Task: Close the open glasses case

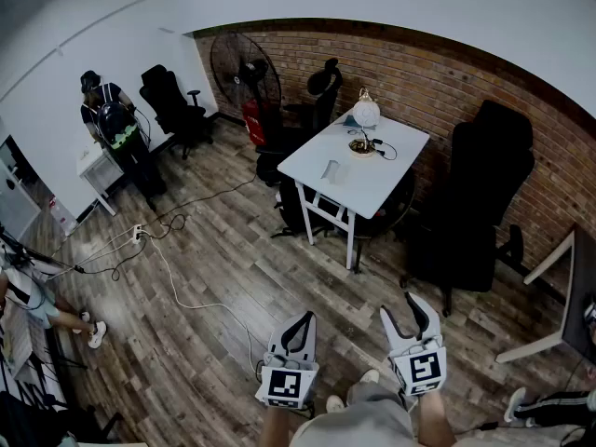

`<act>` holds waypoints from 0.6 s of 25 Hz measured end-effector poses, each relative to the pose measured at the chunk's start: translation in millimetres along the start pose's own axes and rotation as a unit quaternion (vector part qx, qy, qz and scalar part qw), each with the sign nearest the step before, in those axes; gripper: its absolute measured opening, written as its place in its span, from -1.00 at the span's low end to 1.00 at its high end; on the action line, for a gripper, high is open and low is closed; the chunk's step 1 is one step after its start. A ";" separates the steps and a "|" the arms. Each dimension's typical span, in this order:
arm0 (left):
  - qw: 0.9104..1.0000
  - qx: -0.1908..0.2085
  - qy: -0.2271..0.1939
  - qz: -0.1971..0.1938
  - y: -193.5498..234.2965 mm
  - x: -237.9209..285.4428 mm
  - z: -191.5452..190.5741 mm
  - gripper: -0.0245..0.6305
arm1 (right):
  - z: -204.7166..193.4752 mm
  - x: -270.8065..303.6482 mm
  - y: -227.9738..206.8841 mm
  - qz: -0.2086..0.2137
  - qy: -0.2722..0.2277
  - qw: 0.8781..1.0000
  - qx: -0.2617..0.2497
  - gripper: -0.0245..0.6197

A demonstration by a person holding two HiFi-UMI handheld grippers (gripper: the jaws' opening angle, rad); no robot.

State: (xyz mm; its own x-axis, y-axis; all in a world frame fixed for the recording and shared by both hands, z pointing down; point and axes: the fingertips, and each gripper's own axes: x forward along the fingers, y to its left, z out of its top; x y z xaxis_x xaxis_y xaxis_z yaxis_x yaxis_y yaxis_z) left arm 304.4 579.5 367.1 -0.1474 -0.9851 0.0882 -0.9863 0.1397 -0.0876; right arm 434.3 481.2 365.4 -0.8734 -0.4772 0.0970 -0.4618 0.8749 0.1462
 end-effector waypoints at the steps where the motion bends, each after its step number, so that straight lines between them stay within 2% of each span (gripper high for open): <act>1: 1.000 -0.001 -0.001 -0.001 -1.2 -2.3 -1.1 -0.91 | 1.8 -1.5 2.3 0.000 -0.007 1.000 0.006 -0.25; 7: 1.000 -0.002 0.003 -0.008 -1.1 -1.0 -4.7 -0.91 | 1.5 2.5 14.4 0.008 -0.012 1.000 0.019 -0.25; 15: 1.000 0.002 0.012 -0.001 13.1 33.6 -12.1 -0.91 | -10.3 37.9 0.7 0.021 0.002 1.000 0.019 -0.25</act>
State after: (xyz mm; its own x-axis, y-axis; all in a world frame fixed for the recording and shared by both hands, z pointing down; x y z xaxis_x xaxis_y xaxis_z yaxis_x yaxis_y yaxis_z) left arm 285.6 549.5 380.9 -0.1472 -0.9828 0.1117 -0.9862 0.1372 -0.0923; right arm 402.5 462.9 379.3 -0.8919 -0.4396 0.1065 -0.4295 0.8969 0.1050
